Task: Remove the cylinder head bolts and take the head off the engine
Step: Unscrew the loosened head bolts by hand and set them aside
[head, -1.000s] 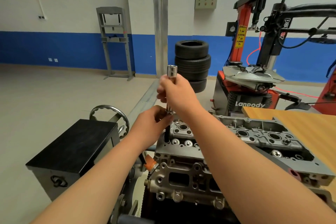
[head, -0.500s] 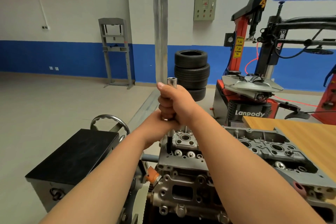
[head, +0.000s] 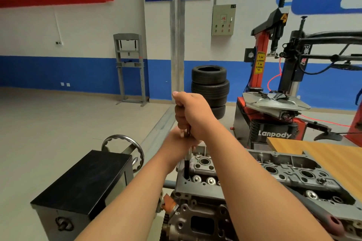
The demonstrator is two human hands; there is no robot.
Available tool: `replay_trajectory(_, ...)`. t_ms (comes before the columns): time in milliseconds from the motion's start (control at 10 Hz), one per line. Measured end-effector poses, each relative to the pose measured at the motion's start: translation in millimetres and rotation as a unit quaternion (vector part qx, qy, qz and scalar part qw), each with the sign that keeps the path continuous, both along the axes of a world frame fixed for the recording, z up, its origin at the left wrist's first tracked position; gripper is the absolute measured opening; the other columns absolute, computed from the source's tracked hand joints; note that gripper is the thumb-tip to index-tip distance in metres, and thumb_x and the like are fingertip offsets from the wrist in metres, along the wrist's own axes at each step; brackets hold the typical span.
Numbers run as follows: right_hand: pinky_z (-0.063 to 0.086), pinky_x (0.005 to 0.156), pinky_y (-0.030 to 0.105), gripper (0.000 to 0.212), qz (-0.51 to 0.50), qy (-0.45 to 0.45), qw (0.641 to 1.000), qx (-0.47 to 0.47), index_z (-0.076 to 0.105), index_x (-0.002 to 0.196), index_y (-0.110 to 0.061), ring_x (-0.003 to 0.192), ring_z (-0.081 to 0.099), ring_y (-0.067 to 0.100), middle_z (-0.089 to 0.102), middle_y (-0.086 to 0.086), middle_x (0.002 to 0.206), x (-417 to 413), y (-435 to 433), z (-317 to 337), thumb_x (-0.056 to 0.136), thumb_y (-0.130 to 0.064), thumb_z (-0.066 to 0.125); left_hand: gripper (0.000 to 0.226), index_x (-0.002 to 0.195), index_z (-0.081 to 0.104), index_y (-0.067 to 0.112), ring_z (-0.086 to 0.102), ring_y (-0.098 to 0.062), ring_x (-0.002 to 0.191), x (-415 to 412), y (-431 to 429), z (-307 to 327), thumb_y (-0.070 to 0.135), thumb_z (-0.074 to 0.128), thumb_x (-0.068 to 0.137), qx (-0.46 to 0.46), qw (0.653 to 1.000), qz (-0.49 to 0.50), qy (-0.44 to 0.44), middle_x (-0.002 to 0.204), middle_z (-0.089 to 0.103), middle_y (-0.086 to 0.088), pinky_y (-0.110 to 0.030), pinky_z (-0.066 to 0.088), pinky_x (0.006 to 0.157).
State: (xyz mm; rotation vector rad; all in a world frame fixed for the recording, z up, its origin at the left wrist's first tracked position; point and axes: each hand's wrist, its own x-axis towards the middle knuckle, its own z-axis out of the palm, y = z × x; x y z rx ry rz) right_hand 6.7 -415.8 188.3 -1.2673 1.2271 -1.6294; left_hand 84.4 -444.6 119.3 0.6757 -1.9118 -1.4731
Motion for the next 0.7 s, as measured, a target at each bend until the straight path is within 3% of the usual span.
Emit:
replay_trajectory(100, 0.021, 0.04, 0.018, 0.036, 0.204, -0.06, 0.976, 0.044, 0.04, 0.049, -0.026, 0.041, 0.017, 0.009, 0.024, -0.01, 0.044, -20.6, 1.0, 4.2, 0.084, -0.03, 0.048, 0.024, 0.066, 0.063, 0.01, 0.056, -0.019, 0.053, -6.4, -1.8, 1.9, 0.011, 0.056, 0.089, 0.137, 0.982, -0.131, 0.003, 0.06, 0.061, -0.007, -0.03, 0.049, 0.054)
replay_trajectory(200, 0.024, 0.041, 0.02, 0.036, 0.161, -0.06, 0.984, 0.052, 0.042, 0.055, -0.022, 0.041, 0.02, 0.009, 0.028, -0.009, 0.045, -16.7, 3.9, 8.0, 0.088, -0.031, 0.049, 0.05, 0.042, 0.041, 0.02, 0.031, -0.015, 0.037, -14.8, 0.2, 0.7, 0.011, 0.049, 0.091, 0.123, 0.989, -0.07, -0.035, 0.041, 0.035, -0.001, -0.023, 0.027, 0.041)
replay_trajectory(300, 0.041, 0.05, 0.029, 0.029, -0.121, 0.036, 0.992, -0.003, 0.05, 0.068, -0.014, 0.049, 0.042, 0.012, 0.045, -0.006, 0.053, 3.7, 13.1, -1.1, 0.089, -0.034, 0.057, 0.038, 0.06, 0.041, 0.023, 0.043, -0.015, 0.05, -18.1, 10.1, -3.2, 0.007, 0.044, 0.094, 0.017, 0.997, 0.061, -0.043, 0.056, 0.043, 0.002, -0.035, 0.045, 0.051)
replay_trajectory(400, 0.045, 0.05, 0.02, 0.018, -0.262, 0.052, 0.961, -0.073, 0.057, 0.077, -0.021, 0.051, 0.05, 0.0, 0.054, -0.015, 0.052, 25.0, 13.3, -10.1, 0.085, -0.036, 0.063, 0.027, 0.088, 0.057, 0.019, 0.055, 0.002, 0.058, -22.4, 17.9, -13.0, 0.001, 0.04, 0.1, 0.02, 0.986, 0.14, 0.092, 0.083, 0.054, 0.0, -0.027, 0.054, 0.07)
replay_trajectory(500, 0.035, 0.05, 0.028, 0.043, -0.263, 0.082, 0.96, -0.045, 0.041, 0.054, -0.02, 0.043, 0.034, 0.008, 0.036, -0.01, 0.043, 30.4, 3.0, -0.9, 0.09, -0.036, 0.059, 0.025, 0.106, 0.058, 0.003, 0.058, -0.004, 0.073, -27.7, 20.1, -16.4, -0.004, 0.034, 0.1, 0.004, 0.986, 0.165, 0.024, 0.103, 0.062, -0.014, -0.023, 0.049, 0.069)
replay_trajectory(600, 0.028, 0.046, 0.026, 0.045, -0.068, 0.037, 0.996, 0.036, 0.036, 0.052, -0.023, 0.042, 0.025, 0.012, 0.03, -0.006, 0.046, 7.6, -3.5, 8.6, 0.092, -0.034, 0.054, 0.031, 0.067, 0.04, 0.014, 0.051, -0.015, 0.067, -20.0, 16.0, -8.8, -0.001, 0.04, 0.094, 0.06, 0.978, 0.198, -0.002, 0.079, 0.055, -0.002, -0.023, 0.033, 0.053)
replay_trajectory(700, 0.026, 0.039, 0.02, 0.039, 0.192, -0.026, 0.978, 0.072, 0.038, 0.049, -0.026, 0.04, 0.023, 0.008, 0.029, -0.01, 0.045, -12.8, -6.7, 5.8, 0.084, -0.032, 0.053, 0.012, 0.071, 0.057, 0.013, 0.052, -0.016, 0.059, -16.0, 5.4, -2.5, 0.007, 0.061, 0.08, 0.105, 0.993, 0.033, 0.037, 0.065, 0.057, -0.002, -0.027, 0.041, 0.055)
